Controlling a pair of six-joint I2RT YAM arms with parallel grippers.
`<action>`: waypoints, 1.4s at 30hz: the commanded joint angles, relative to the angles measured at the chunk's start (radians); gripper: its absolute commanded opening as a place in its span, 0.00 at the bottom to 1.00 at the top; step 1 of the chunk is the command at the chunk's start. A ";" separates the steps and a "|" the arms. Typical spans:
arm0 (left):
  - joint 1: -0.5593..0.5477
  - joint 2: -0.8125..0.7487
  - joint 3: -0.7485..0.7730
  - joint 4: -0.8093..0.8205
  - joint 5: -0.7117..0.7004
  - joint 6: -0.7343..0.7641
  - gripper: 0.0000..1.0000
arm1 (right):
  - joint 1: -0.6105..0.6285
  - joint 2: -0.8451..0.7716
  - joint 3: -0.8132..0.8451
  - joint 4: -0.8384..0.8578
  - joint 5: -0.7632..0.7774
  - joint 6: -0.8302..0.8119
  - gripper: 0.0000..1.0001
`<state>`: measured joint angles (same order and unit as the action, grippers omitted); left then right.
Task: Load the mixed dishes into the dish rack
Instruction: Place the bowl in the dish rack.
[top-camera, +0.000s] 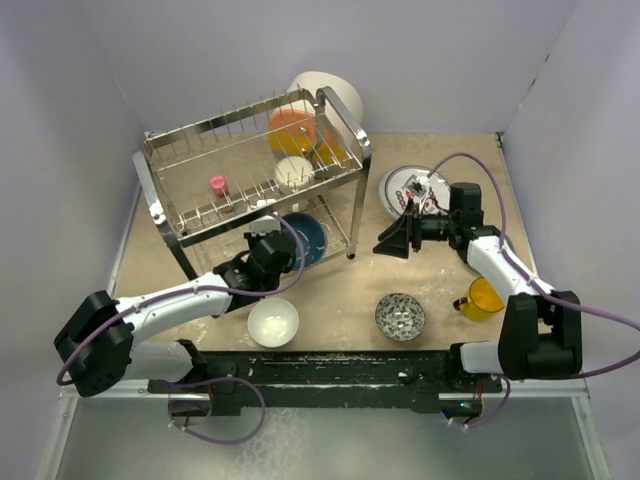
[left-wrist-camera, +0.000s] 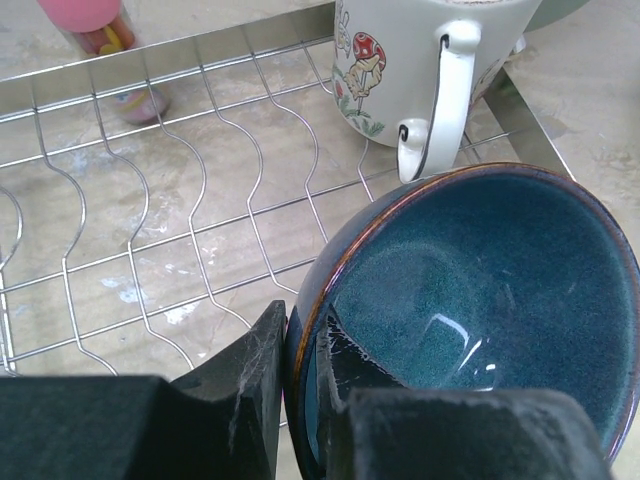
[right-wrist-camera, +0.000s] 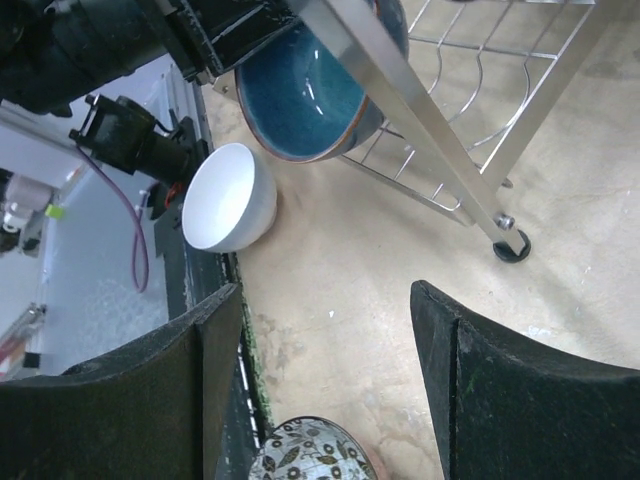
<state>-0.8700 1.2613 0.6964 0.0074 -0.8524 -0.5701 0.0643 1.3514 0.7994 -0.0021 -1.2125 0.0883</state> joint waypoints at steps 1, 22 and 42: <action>0.001 -0.014 0.091 0.058 -0.062 0.041 0.14 | -0.004 -0.066 0.066 -0.136 -0.060 -0.251 0.71; 0.000 0.070 0.174 0.057 -0.232 0.477 0.00 | -0.003 -0.090 0.055 -0.144 -0.054 -0.292 0.71; -0.002 0.246 0.311 0.006 -0.457 0.788 0.00 | -0.004 -0.087 0.060 -0.154 -0.050 -0.292 0.71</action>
<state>-0.8707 1.4982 0.9249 -0.0219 -1.1866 0.1677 0.0643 1.2678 0.8192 -0.1394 -1.2453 -0.1871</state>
